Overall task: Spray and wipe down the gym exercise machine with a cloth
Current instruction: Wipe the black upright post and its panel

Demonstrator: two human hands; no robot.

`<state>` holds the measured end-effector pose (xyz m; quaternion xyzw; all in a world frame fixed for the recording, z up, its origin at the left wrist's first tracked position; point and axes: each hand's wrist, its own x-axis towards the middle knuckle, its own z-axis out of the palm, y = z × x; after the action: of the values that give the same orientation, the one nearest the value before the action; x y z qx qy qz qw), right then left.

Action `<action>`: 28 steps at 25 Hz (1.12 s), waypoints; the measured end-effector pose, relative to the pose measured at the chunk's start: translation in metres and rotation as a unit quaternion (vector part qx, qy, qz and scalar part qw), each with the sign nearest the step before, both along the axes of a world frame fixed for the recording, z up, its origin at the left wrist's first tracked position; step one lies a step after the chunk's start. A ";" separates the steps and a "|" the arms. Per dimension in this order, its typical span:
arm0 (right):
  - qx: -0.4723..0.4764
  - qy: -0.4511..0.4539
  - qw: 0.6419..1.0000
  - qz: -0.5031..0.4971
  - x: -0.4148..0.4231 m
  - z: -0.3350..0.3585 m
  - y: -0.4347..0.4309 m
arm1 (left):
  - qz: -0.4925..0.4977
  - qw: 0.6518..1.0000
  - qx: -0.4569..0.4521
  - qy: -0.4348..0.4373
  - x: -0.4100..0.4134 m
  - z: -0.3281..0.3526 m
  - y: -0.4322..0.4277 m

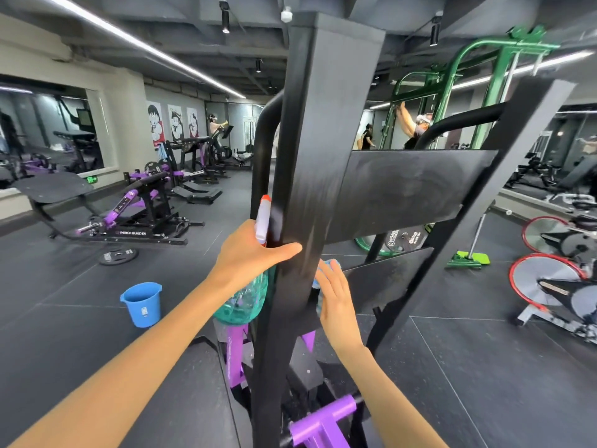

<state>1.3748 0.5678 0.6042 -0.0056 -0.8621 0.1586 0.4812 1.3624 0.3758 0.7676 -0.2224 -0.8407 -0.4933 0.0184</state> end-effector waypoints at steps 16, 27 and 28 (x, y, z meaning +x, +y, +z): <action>-0.251 0.256 0.933 -0.030 0.015 0.089 -0.002 | -0.023 1.000 -0.017 0.005 -0.006 0.005 0.000; 0.025 -0.015 1.000 0.001 0.014 -0.014 0.032 | -0.049 0.998 -0.024 0.024 -0.009 0.005 -0.001; 0.031 0.010 0.999 -0.021 0.013 -0.015 0.048 | -0.043 0.999 -0.024 0.014 -0.011 0.004 -0.001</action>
<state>1.3877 0.6163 0.5891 -0.0071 -0.8615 0.1218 0.4929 1.3513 0.3749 0.7714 -0.2660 -0.8415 -0.4702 0.0036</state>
